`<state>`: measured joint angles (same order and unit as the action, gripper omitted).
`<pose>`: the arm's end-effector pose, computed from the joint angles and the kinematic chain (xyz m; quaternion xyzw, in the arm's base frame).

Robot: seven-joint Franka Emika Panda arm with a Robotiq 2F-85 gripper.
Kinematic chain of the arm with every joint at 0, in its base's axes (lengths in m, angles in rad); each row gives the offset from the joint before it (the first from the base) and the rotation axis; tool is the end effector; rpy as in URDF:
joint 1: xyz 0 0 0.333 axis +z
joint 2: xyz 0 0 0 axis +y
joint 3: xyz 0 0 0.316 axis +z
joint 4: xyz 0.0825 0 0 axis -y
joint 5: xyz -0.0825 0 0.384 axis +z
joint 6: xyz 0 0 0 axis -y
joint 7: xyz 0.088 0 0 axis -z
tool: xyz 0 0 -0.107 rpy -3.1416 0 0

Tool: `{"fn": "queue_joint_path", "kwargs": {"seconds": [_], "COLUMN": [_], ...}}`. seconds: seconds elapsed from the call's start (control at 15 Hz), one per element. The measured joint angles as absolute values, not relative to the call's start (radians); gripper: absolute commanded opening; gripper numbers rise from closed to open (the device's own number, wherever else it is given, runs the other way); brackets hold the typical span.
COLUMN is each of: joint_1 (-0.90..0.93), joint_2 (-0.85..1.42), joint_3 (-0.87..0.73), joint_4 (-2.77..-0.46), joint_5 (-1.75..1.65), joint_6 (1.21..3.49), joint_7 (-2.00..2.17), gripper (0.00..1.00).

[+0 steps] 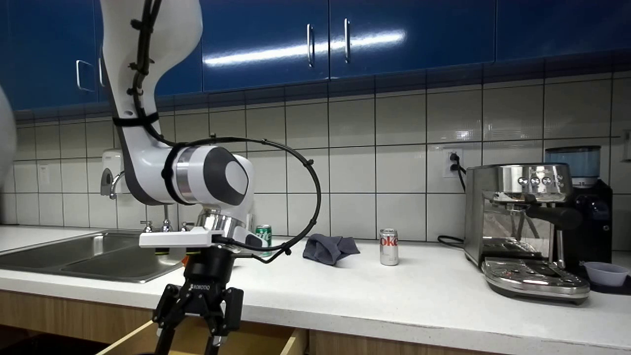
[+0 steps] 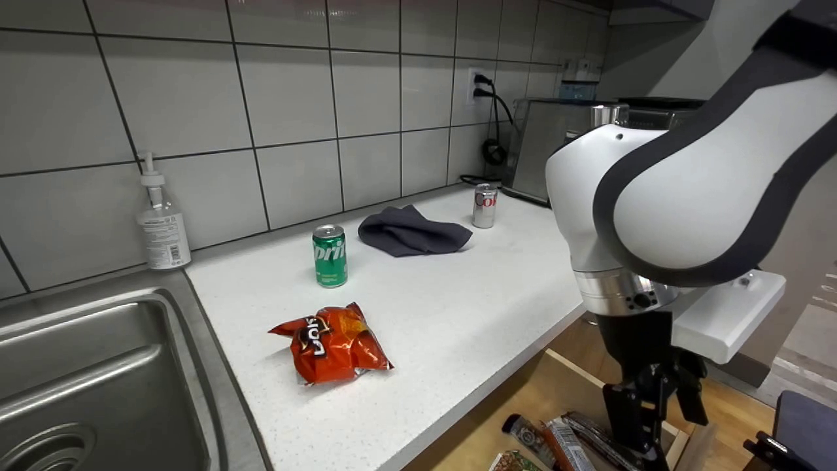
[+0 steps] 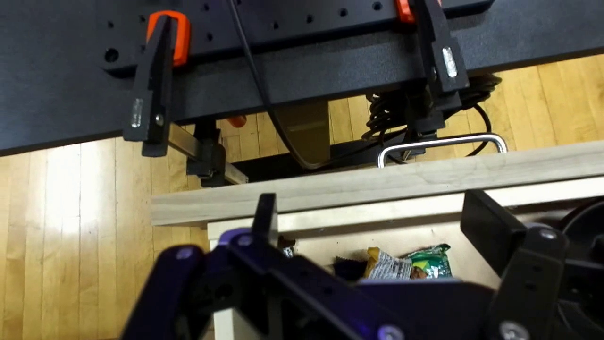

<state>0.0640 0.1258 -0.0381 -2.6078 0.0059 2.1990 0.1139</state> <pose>0.3707 0.0092 0.1795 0.9634 -0.0452 -0.2634 0.0189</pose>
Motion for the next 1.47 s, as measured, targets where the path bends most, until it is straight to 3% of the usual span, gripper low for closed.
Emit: {"fn": "queue_joint_path", "kwargs": {"seconds": [1.47], "joint_1": [0.064], "joint_2": [0.200], "joint_3": [-0.018], "joint_4": [-2.698], "joint_5": [0.014], "joint_6": [2.172], "joint_7": [0.114], "gripper": [1.00]}}
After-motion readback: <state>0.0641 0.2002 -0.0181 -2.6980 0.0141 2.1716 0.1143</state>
